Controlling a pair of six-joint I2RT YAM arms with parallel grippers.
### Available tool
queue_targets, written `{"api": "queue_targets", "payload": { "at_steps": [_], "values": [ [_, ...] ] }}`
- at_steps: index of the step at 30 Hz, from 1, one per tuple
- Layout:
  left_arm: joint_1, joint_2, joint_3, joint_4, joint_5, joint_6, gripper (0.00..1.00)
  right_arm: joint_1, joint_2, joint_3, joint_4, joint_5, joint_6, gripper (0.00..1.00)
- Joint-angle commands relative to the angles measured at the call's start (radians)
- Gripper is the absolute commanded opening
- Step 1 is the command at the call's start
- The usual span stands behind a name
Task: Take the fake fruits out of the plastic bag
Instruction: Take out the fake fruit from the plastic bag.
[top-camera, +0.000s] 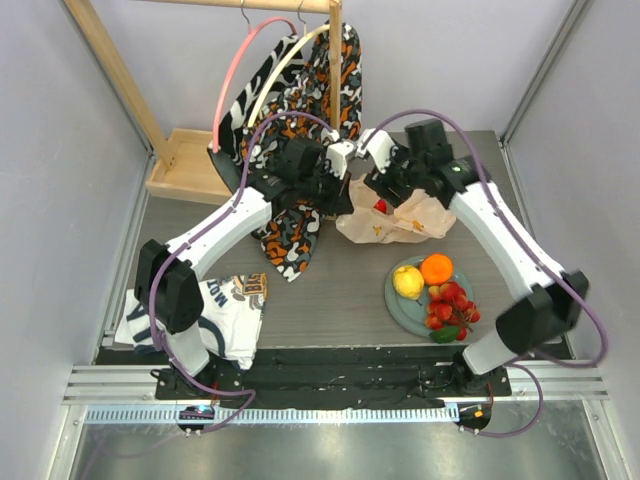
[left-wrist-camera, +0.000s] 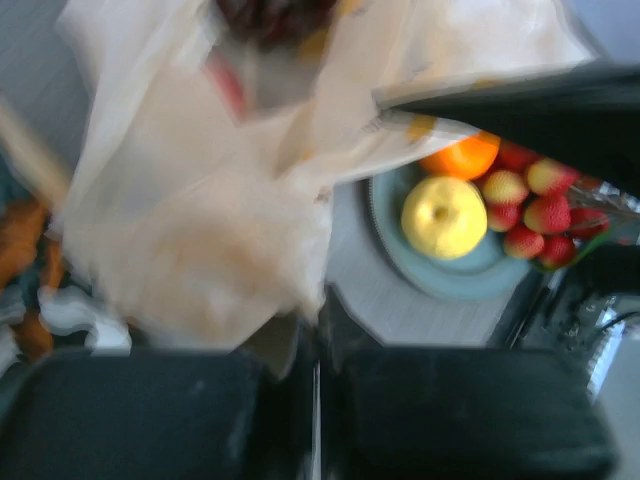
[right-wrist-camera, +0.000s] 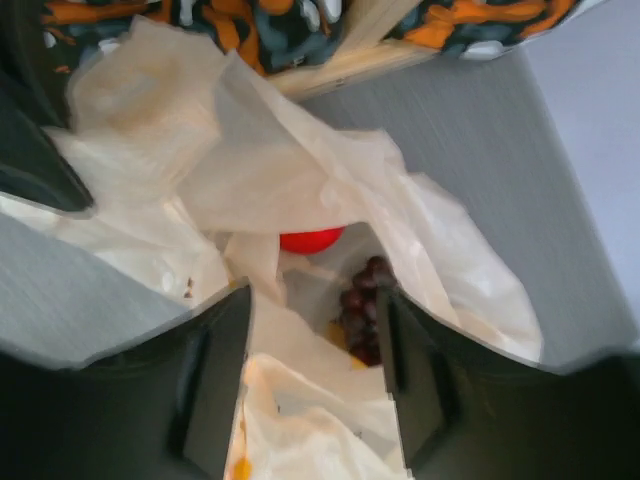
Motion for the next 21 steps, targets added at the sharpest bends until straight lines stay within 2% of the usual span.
{"api": "queue_targets", "payload": {
  "at_steps": [1,7,14,16,17,19,20,21],
  "values": [
    [0.004,-0.066,0.008,-0.026,0.055,0.053,0.00,0.003,0.202,-0.031,0.147,0.150,0.152,0.55],
    [0.004,-0.095,0.015,-0.059,0.065,0.068,0.00,0.023,0.256,-0.097,0.215,0.233,0.180,0.51],
    [0.004,-0.162,-0.060,-0.071,0.007,0.047,0.00,0.031,0.161,-0.266,0.209,0.230,0.248,0.50],
    [0.004,-0.193,-0.102,-0.082,-0.020,0.029,0.00,0.026,0.145,-0.303,0.218,0.236,0.280,0.55],
    [0.002,-0.238,-0.170,-0.073,-0.055,0.007,0.00,0.025,0.141,-0.304,0.220,0.239,0.297,0.64],
    [-0.004,-0.291,-0.269,0.010,-0.147,-0.016,0.00,0.011,0.148,-0.286,0.221,0.235,0.352,0.73],
    [-0.004,-0.362,-0.397,0.062,-0.209,-0.019,0.00,0.005,0.162,-0.275,0.221,0.229,0.367,0.76],
    [-0.006,-0.391,-0.462,0.196,-0.238,-0.007,0.00,0.003,0.171,-0.265,0.220,0.215,0.379,0.81]
  ]
}}
